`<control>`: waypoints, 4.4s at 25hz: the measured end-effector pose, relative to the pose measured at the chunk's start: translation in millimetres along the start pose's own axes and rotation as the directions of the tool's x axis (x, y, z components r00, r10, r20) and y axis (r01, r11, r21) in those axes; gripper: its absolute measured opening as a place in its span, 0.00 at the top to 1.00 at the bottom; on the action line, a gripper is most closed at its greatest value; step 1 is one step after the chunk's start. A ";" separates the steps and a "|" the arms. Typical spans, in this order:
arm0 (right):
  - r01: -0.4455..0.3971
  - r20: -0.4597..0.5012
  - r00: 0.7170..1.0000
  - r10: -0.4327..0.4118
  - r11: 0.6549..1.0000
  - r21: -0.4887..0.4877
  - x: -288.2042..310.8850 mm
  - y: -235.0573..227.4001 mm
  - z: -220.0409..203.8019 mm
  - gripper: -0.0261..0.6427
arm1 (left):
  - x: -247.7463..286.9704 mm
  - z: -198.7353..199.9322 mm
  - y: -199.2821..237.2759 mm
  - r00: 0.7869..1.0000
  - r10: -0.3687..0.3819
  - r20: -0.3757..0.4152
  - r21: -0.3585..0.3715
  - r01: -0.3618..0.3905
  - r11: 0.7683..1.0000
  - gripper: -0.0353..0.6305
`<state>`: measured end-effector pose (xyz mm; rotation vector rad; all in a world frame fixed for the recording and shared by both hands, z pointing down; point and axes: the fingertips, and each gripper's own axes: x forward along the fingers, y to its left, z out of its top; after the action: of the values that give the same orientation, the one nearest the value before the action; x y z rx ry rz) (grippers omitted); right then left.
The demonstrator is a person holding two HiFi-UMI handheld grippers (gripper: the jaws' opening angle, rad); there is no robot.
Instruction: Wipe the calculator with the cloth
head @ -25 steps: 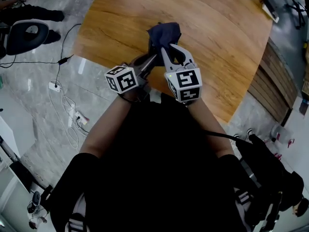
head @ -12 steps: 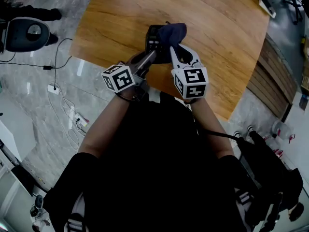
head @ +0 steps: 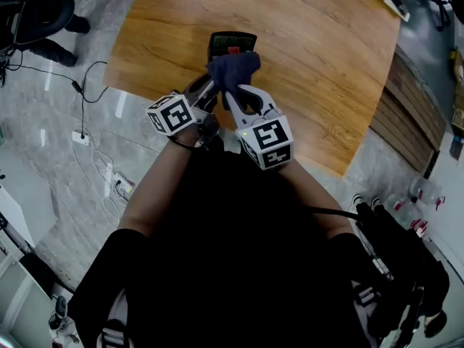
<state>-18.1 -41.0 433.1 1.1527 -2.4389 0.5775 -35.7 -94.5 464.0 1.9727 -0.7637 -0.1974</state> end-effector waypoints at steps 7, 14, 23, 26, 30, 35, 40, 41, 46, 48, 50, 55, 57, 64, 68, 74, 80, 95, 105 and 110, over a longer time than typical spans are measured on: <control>-0.016 -0.038 0.999 0.016 1.000 0.014 -0.6 15.8 -20.4 0.89 | -2.7 12.3 -7.4 0.999 -0.028 0.026 0.004 0.028 1.000 0.84; 0.085 -0.047 0.995 -0.083 0.995 0.045 -6.1 -25.6 -28.1 0.89 | -7.1 4.2 -9.3 0.999 -0.031 0.019 -0.001 0.031 1.000 0.84; 0.236 0.001 0.971 -0.237 0.968 0.080 -12.1 -89.9 -1.3 0.89 | -9.5 -8.4 -18.5 0.997 -0.069 -0.036 0.022 0.070 0.997 0.84; 0.266 0.033 0.962 -0.269 0.961 0.080 -15.1 -105.0 18.8 0.89 | -8.2 -20.0 -24.4 0.994 -0.083 -0.072 0.026 0.085 0.996 0.84; 0.261 0.051 0.964 -0.262 0.965 0.039 -10.6 -100.1 36.6 0.89 | -7.4 -28.5 -26.5 0.993 -0.075 -0.095 0.045 0.080 0.996 0.84; 0.187 0.041 0.982 -0.183 0.977 -0.106 5.1 -61.9 43.3 0.89 | -3.0 -31.3 -23.4 0.991 -0.050 -0.121 0.088 0.061 0.994 0.84; 0.050 0.003 0.999 -0.050 0.988 -0.144 15.4 -14.0 36.9 0.89 | -5.6 -28.1 -15.9 0.995 -0.035 -0.091 0.045 0.039 0.998 0.84; 0.031 0.001 1.000 -0.031 0.989 -0.141 15.7 -8.3 35.4 0.89 | -6.7 -26.7 -14.4 0.996 -0.032 -0.085 0.041 0.035 0.999 0.84; -0.006 0.017 1.000 0.008 0.990 -0.143 9.1 0.3 28.3 0.89 | -9.6 -19.8 -8.4 0.998 -0.030 -0.048 0.003 0.030 1.000 0.84; -0.013 0.011 1.000 0.014 0.988 -0.154 4.7 0.7 22.4 0.89 | -9.5 -16.4 -6.2 0.999 -0.031 -0.026 -0.028 0.031 0.999 0.84; -0.027 -0.002 1.000 0.027 0.988 -0.149 0.5 2.7 15.3 0.89 | -9.7 -9.4 -5.0 0.999 -0.034 0.008 -0.059 0.034 0.998 0.84; -0.090 -0.056 0.995 0.083 0.986 -0.138 -4.1 17.8 -8.1 0.89 | -10.0 11.8 -1.8 0.997 -0.039 0.069 -0.091 0.045 0.995 0.84; -0.104 -0.080 0.992 0.094 0.985 -0.135 -5.4 21.3 -19.5 0.89 | -8.5 16.0 -5.0 0.995 -0.051 0.085 -0.098 0.059 0.993 0.84; 0.018 -0.082 0.996 -0.023 0.998 -0.065 -11.5 -20.7 -28.0 0.89 | -7.2 14.4 -15.6 0.994 -0.079 0.077 -0.072 0.084 0.994 0.84; 0.084 -0.071 0.994 -0.086 0.996 -0.033 -16.1 -45.0 -16.9 0.89 | -10.5 9.0 -18.5 0.995 -0.083 0.054 -0.069 0.086 0.994 0.84; 0.193 -0.026 0.981 -0.194 0.981 -0.011 -24.4 -87.2 1.1 0.89 | -12.6 -17.8 -30.6 0.993 -0.119 -0.023 -0.038 0.118 0.992 0.84; 0.238 0.015 0.971 -0.238 0.971 -0.006 -25.4 -110.0 22.8 0.89 | -11.7 -39.9 -34.1 0.990 -0.127 -0.060 -0.064 0.124 0.990 0.84; -0.042 0.003 0.999 0.042 0.990 -0.134 -1.7 -3.2 21.2 0.89 | -7.8 -39.1 -21.7 0.995 -0.087 -0.054 -0.059 0.084 0.995 0.84; 0.222 0.000 0.975 -0.222 0.974 -0.036 -14.5 -99.2 7.3 0.89 | -7.4 -29.0 -24.6 0.993 -0.114 -0.018 -0.086 0.112 0.990 0.84; 0.279 -0.016 0.960 -0.278 0.960 0.036 -28.6 -133.7 -8.6 0.89 | -11.8 -15.1 -31.1 0.988 -0.152 0.031 -0.107 0.155 0.982 0.84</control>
<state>105.9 -96.0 452.9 1.4720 -2.2094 0.5423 -25.0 -66.1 443.5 1.9287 -0.6023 -0.3471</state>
